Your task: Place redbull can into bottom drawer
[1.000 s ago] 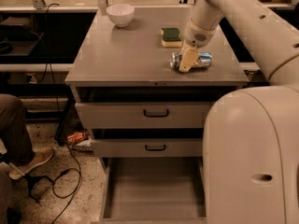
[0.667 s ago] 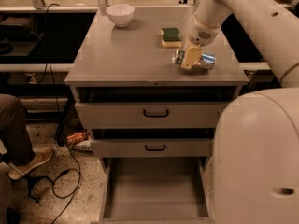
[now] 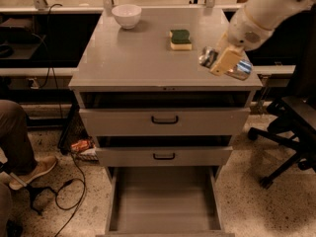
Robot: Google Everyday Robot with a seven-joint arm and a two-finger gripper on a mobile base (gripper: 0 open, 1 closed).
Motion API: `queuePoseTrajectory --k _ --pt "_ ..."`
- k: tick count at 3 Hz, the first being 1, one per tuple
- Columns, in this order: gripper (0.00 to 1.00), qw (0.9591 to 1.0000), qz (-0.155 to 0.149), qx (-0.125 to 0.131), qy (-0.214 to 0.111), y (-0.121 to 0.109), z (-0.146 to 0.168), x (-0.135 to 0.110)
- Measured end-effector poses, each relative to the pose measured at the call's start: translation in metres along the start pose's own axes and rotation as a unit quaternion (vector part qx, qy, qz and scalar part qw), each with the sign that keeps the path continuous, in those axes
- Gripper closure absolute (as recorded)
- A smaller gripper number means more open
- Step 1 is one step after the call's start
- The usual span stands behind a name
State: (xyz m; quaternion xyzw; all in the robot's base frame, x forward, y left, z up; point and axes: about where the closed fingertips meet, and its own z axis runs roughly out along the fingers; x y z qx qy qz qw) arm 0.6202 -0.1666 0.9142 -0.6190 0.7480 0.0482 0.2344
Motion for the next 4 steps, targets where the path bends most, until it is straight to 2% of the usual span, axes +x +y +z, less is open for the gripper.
queuePoseTrajectory --k 1,2,3,4 --pt "1.0 0.997 0.044 -0.058 -0.025 0.065 0.004 0.013" --pt "1.0 0.9971 0.044 -0.057 -0.025 0.064 0.004 0.012" --pt "1.0 0.9944 0.066 -0.079 -0.021 0.081 0.027 0.024" --pt "1.0 0.9815 0.133 -0.137 -0.015 0.132 0.088 0.058"
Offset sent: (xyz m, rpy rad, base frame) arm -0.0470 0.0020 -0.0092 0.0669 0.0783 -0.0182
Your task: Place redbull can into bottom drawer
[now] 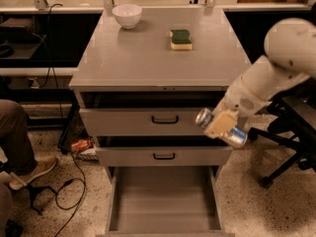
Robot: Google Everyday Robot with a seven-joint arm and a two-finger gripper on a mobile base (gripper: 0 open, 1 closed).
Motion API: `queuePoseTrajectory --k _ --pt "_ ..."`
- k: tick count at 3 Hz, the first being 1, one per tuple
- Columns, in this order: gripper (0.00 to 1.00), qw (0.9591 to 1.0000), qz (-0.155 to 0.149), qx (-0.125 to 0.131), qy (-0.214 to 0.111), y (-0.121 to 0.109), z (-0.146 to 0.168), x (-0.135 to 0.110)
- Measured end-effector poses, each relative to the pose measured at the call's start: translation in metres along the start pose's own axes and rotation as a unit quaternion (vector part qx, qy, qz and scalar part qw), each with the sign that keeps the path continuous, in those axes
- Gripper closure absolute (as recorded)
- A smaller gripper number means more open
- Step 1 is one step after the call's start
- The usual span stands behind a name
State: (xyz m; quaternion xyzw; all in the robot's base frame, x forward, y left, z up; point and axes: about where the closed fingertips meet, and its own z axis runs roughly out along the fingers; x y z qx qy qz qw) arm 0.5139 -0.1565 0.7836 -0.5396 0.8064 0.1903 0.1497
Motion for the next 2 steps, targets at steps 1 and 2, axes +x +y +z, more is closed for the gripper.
queuePoseTrajectory --k 1,2 --pt "1.0 0.9963 0.057 -0.064 0.0 0.03 0.082 0.041" --pt "1.0 0.9865 0.097 -0.131 -0.005 0.066 0.16 0.071"
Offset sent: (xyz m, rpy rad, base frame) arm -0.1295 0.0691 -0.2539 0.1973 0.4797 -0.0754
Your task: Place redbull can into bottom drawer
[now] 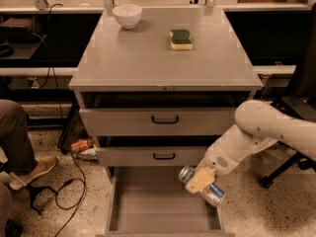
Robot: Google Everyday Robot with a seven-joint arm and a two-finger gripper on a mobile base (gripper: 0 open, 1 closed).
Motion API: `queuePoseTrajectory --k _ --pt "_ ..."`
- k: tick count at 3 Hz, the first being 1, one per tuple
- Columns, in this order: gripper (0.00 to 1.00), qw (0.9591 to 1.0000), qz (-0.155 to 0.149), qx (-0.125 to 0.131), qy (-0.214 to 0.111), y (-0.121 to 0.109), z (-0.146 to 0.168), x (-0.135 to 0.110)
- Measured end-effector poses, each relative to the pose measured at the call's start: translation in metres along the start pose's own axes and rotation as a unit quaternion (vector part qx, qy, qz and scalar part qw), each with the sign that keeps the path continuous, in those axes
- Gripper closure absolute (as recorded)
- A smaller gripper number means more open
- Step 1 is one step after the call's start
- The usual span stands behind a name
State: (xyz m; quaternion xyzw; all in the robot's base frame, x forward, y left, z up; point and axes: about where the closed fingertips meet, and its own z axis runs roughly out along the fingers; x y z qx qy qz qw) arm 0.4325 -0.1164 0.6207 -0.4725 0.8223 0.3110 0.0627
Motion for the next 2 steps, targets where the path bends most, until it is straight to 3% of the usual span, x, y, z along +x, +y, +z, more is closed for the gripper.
queuePoseTrajectory --k 2 --pt "1.0 0.9999 0.007 -0.013 0.004 0.0014 0.0154 0.0089"
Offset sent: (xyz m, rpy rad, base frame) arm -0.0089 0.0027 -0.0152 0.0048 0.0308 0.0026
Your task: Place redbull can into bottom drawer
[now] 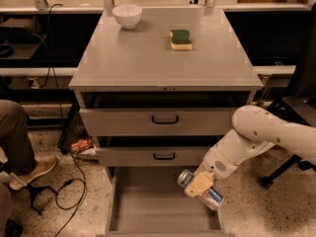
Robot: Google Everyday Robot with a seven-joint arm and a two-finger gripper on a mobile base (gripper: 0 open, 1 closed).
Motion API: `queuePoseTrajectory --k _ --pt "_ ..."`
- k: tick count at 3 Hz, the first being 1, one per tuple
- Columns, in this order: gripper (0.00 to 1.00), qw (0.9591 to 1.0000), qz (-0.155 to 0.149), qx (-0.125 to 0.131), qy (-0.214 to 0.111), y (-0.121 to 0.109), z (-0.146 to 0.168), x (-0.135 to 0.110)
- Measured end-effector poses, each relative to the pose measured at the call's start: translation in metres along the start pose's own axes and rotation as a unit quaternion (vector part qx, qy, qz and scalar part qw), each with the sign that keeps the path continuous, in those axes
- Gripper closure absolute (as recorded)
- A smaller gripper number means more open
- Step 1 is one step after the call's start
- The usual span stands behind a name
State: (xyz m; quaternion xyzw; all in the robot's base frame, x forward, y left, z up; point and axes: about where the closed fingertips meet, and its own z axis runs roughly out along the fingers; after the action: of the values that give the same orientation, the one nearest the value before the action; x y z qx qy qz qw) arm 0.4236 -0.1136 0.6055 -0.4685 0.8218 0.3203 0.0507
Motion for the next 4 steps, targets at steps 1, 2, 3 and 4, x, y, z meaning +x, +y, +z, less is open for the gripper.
queuePoseTrajectory --k 1,2,3,4 --pt "1.0 0.9992 0.025 -0.011 -0.029 -0.024 0.046 0.022" --pt "1.0 0.9949 0.051 -0.015 -0.085 -0.066 0.104 0.045" --pt "1.0 0.9864 0.06 -0.033 -0.15 -0.102 0.17 0.054" --pt "1.0 0.9864 0.06 -0.033 -0.15 -0.102 0.17 0.054"
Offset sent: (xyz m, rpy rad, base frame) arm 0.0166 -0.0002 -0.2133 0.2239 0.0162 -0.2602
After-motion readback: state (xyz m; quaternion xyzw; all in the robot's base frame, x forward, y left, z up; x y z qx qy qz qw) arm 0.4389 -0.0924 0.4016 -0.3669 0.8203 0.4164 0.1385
